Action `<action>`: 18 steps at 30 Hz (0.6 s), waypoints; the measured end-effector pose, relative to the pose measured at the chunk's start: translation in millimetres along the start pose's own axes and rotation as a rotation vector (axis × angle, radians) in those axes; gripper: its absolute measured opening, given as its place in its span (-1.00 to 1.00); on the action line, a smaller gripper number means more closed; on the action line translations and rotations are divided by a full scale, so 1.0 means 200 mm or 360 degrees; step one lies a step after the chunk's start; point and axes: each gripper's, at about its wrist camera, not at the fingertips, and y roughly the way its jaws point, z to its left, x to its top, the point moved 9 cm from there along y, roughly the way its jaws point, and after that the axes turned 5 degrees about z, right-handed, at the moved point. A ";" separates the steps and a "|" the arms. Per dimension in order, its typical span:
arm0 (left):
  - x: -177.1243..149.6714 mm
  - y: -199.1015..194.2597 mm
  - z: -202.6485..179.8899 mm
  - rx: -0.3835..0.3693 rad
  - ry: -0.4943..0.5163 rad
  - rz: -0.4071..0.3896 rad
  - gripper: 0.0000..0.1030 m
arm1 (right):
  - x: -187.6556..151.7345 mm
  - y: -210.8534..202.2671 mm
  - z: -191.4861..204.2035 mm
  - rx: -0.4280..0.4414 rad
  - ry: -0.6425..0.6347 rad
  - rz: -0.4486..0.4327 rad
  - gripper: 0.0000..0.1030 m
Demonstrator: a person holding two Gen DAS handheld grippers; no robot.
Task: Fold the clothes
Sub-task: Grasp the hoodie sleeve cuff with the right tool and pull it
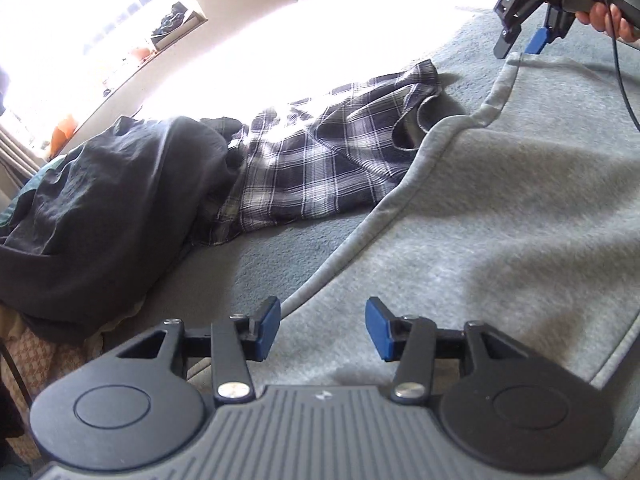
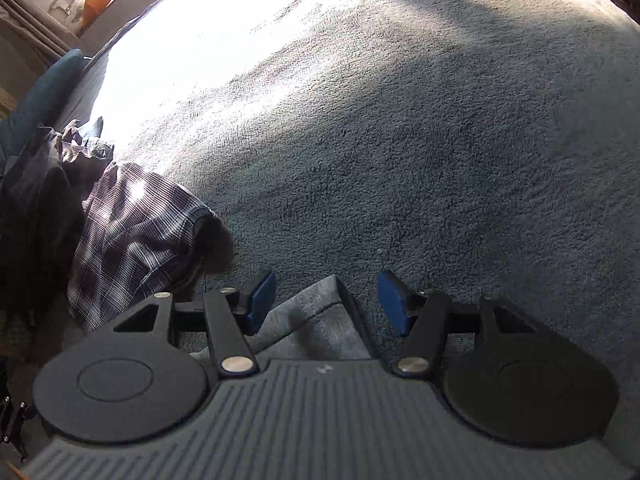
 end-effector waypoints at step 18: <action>0.23 0.16 -0.22 0.0005 0.0140 0.0020 -0.06 | 0.01 -0.24 0.21 -0.0288 -0.0631 -0.0303 -0.83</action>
